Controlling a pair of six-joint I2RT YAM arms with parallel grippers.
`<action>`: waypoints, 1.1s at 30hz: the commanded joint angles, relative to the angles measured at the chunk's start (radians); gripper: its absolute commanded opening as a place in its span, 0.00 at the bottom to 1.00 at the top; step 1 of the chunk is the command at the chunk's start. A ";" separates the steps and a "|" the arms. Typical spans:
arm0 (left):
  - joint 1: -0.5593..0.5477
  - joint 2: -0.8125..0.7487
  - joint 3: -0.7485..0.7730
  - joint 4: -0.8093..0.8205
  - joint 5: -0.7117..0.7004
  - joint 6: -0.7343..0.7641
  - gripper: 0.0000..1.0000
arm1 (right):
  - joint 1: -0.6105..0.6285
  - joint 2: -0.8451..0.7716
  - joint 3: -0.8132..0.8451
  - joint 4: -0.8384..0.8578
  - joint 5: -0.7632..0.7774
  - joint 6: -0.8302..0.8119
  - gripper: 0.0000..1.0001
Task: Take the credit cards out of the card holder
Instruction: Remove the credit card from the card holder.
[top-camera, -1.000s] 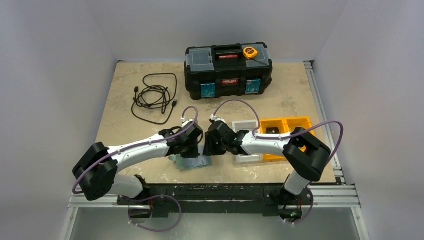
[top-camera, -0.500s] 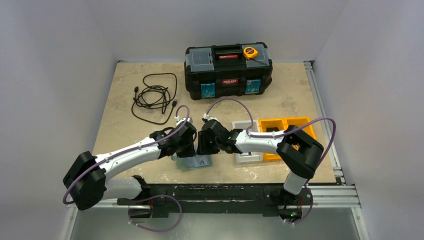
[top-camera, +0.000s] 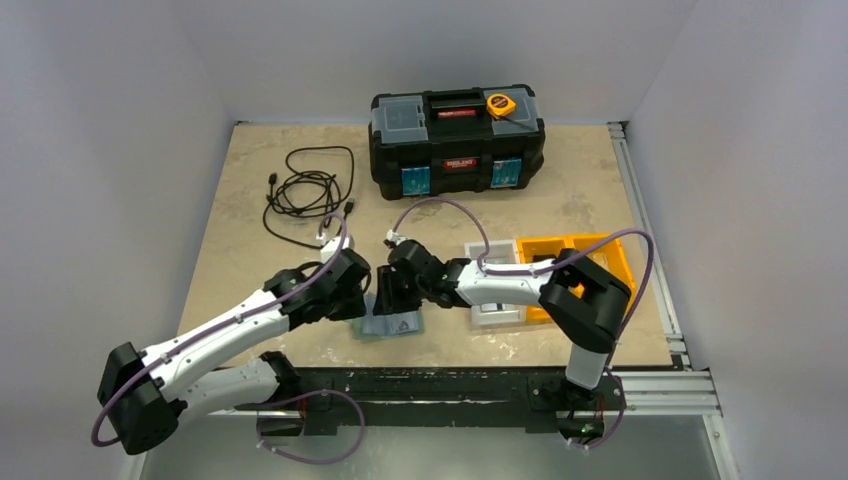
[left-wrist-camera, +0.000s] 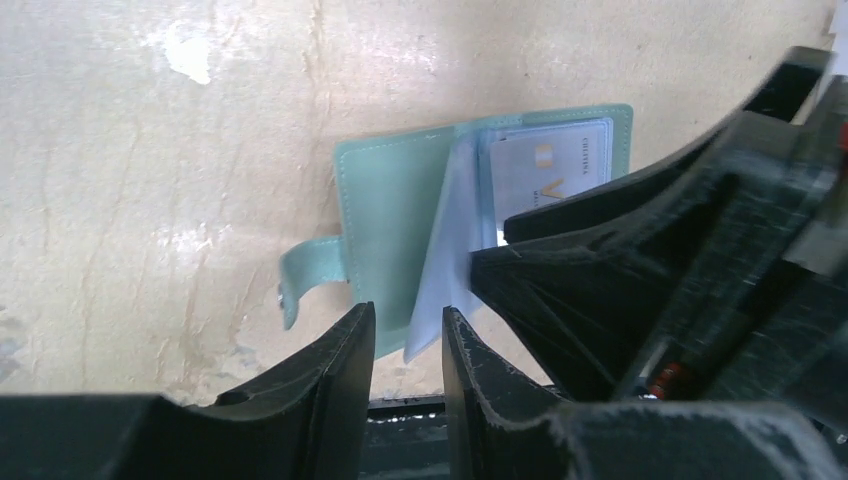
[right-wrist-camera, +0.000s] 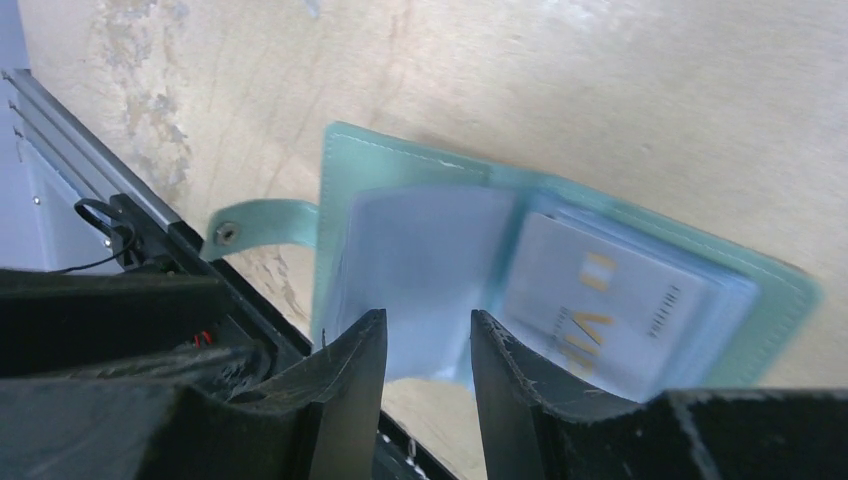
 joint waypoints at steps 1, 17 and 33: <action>0.008 -0.074 0.045 -0.098 -0.062 -0.029 0.31 | 0.030 0.059 0.091 0.031 -0.035 0.011 0.36; 0.008 -0.078 0.049 -0.017 0.052 -0.051 0.27 | 0.042 0.037 0.100 0.005 0.008 0.031 0.34; 0.044 0.169 0.055 0.237 0.221 -0.066 0.28 | -0.017 -0.172 -0.096 -0.076 0.141 0.008 0.33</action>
